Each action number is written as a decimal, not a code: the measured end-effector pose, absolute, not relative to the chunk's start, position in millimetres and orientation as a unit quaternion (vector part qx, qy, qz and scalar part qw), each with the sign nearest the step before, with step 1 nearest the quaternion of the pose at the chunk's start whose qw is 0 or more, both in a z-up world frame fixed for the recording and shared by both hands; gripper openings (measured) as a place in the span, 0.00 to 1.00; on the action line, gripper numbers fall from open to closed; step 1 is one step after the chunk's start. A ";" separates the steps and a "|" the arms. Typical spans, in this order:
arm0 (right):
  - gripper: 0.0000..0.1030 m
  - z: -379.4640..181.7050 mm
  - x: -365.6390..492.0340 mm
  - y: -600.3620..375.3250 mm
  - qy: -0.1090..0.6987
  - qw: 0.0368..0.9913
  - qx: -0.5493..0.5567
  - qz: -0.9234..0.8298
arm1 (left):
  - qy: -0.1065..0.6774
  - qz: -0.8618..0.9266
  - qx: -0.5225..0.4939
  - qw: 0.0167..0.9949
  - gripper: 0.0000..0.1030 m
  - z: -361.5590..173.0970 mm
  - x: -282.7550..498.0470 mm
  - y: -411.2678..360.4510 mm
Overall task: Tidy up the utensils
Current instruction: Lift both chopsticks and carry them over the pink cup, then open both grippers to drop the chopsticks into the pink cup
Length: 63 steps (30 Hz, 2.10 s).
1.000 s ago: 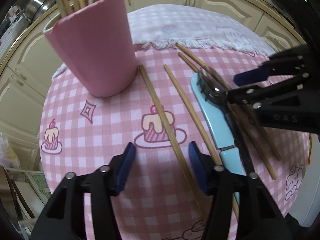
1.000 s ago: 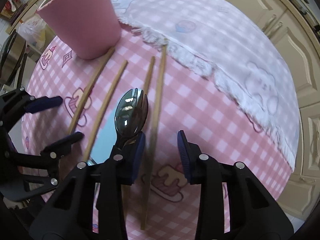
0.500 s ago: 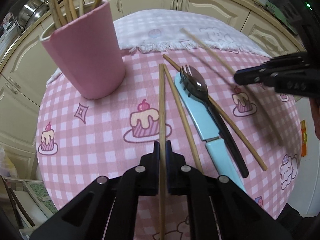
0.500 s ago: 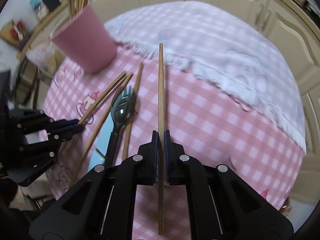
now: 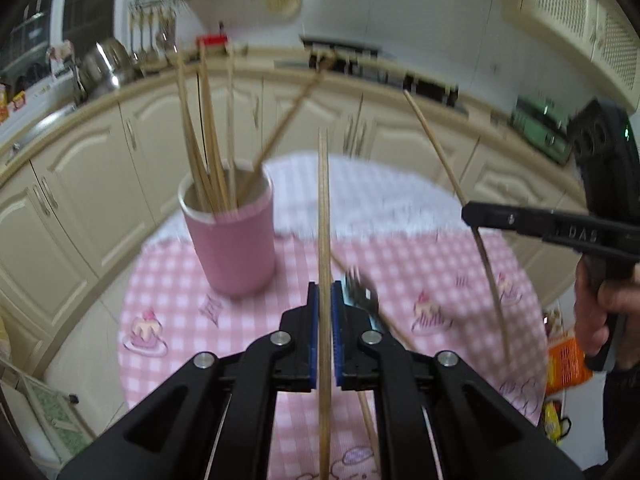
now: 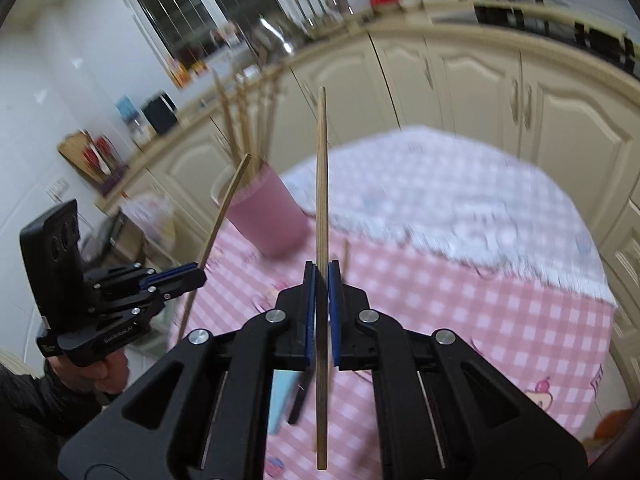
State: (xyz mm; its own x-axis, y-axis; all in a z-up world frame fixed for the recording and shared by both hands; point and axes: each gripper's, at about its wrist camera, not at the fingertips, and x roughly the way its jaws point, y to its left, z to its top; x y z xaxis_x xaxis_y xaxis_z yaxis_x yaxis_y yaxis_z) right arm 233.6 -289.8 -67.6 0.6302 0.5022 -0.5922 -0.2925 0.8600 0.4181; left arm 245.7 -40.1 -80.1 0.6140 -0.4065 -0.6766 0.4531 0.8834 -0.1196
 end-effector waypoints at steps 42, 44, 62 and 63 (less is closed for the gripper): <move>0.06 -10.6 371.8 -174.8 0.164 0.949 0.134 0.234 | 0.132 -0.154 -0.096 0.975 0.05 -13.0 378.8 2.0; 0.06 -13.4 373.1 -172.7 0.167 0.949 0.133 0.234 | 0.133 -0.152 -0.095 0.975 0.05 -16.4 379.6 1.8; 0.77 -0.7 351.1 -206.0 0.153 0.952 0.157 0.212 | 0.140 -0.122 -0.104 0.977 0.77 -12.9 347.5 32.8; 0.84 1.6 348.5 -208.6 0.151 0.953 0.158 0.212 | 0.138 -0.122 -0.100 0.978 0.81 -10.3 343.9 33.1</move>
State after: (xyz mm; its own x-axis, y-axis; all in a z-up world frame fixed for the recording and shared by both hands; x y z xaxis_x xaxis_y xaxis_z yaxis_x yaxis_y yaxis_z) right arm 348.5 -208.6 1.6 0.8644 0.4513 -0.2217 -0.3557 0.8605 0.3646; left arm 343.9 33.1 -10.3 0.9320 -0.2661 -0.2463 0.2106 0.9502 -0.2297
